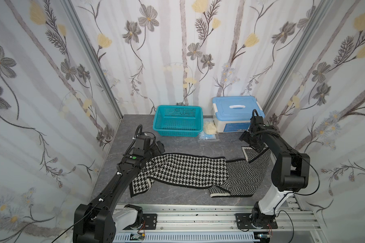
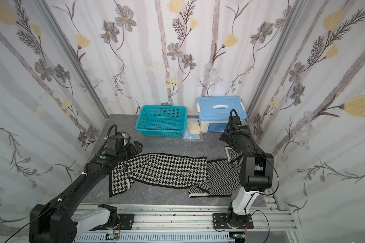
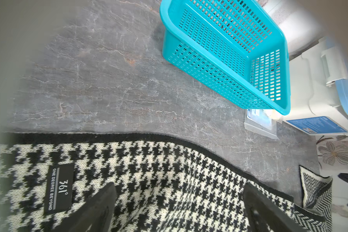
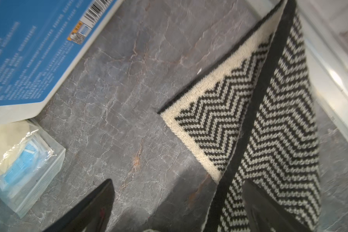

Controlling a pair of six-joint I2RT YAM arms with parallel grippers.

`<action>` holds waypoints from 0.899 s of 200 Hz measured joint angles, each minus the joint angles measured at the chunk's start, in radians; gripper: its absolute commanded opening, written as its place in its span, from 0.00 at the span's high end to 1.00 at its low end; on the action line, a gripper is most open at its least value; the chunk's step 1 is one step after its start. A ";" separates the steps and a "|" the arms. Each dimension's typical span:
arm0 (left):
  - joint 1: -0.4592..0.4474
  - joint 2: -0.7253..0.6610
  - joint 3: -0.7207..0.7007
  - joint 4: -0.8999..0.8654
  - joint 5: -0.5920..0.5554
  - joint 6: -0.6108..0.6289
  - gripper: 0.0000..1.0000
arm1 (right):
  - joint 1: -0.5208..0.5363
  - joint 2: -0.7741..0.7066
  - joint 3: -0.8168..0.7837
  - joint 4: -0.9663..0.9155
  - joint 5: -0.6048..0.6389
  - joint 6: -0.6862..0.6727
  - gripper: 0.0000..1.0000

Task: Roll up the scarf and place it into the basket
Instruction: Flatten out the scarf at the center of the board.

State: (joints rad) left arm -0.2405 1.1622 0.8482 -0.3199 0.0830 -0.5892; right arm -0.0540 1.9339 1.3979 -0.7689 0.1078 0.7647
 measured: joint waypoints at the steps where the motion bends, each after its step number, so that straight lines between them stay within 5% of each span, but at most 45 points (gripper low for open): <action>1: 0.000 0.001 0.002 0.000 0.000 -0.001 0.00 | 0.000 0.000 -0.002 0.001 0.000 0.003 0.01; 16: 0.000 0.007 0.018 0.000 0.006 -0.012 0.00 | -0.002 0.002 -0.032 0.002 -0.001 0.057 0.01; 31: 0.000 0.010 0.024 0.001 0.021 -0.021 0.00 | -0.005 0.019 -0.047 0.006 0.000 0.098 0.12; 104: -0.016 0.065 0.037 0.001 0.065 -0.104 0.00 | -0.011 0.081 -0.003 -0.021 0.000 0.221 0.06; 180: -0.438 0.440 0.175 0.156 0.172 -0.271 0.00 | -0.045 -0.167 -0.138 -0.056 -0.058 0.012 0.00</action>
State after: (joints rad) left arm -0.6788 1.6020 1.0237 -0.1642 0.2554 -0.8600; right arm -0.0990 1.7672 1.2594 -0.8253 0.0498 0.7765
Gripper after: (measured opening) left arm 0.997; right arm 0.998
